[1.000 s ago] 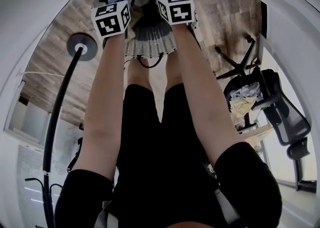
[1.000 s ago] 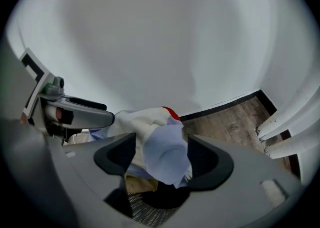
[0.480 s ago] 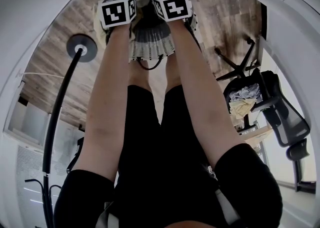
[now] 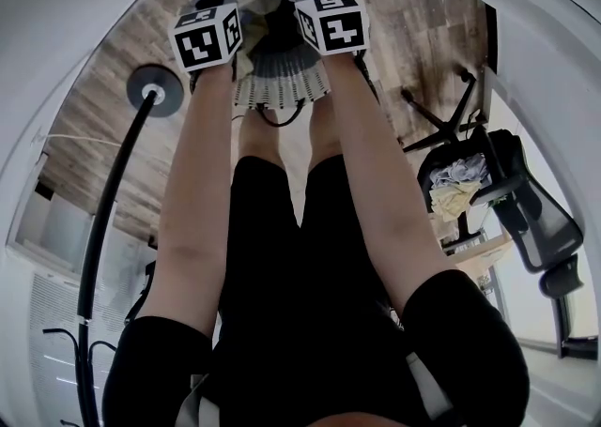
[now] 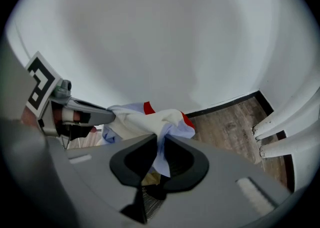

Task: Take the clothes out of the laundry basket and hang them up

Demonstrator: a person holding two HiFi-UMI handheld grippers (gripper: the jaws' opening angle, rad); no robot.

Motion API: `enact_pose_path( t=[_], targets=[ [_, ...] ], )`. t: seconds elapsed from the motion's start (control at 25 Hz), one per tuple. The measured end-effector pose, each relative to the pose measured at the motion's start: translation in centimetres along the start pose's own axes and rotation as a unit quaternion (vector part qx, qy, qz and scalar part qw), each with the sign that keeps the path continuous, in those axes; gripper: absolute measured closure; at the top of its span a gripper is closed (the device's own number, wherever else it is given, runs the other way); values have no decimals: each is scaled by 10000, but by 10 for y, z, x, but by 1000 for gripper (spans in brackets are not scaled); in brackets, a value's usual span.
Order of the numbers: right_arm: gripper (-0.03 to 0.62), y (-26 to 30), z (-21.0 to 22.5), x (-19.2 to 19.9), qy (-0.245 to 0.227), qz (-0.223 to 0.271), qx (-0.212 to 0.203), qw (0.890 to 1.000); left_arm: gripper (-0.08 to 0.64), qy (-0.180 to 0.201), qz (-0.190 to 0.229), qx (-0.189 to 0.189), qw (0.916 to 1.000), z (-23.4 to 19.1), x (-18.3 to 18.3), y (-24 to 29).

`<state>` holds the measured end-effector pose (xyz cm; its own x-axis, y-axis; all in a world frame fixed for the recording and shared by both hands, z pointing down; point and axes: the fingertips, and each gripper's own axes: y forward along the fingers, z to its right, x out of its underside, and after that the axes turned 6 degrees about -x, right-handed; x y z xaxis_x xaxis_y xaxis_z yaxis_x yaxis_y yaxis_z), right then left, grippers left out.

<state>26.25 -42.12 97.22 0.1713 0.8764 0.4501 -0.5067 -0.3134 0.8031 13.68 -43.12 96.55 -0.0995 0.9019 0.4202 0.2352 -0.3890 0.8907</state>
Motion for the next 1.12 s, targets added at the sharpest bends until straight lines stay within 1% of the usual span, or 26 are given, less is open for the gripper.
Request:
enact_pose_path(
  t=[0.16, 0.32, 0.52, 0.72, 0.84, 0.96, 1.12],
  targets=[
    [546, -31, -11, -17, -90, 255, 31, 9996, 545, 74, 249, 35, 9997, -1, -19, -24],
    [548, -68, -22, -32, -154, 482, 14, 9987, 545, 101, 494, 113, 9987, 8, -37, -58],
    [548, -120, -45, -56, -98, 797, -121, 9967, 545, 152, 767, 329, 9964, 24, -57, -112],
    [548, -184, -73, -87, -310, 1050, -104, 9939, 545, 180, 1149, 469, 9921, 36, -86, -182],
    [548, -227, -94, -109, -454, 1263, -112, 9909, 545, 248, 1439, 595, 9875, 45, -108, -230],
    [548, -270, -124, -129, -687, 1432, -195, 9871, 545, 360, 1711, 795, 9814, 57, -127, -284],
    [548, -332, -168, -157, -754, 1859, -437, 9787, 545, 532, 2170, 1027, 9693, 69, -151, -361]
  ],
)
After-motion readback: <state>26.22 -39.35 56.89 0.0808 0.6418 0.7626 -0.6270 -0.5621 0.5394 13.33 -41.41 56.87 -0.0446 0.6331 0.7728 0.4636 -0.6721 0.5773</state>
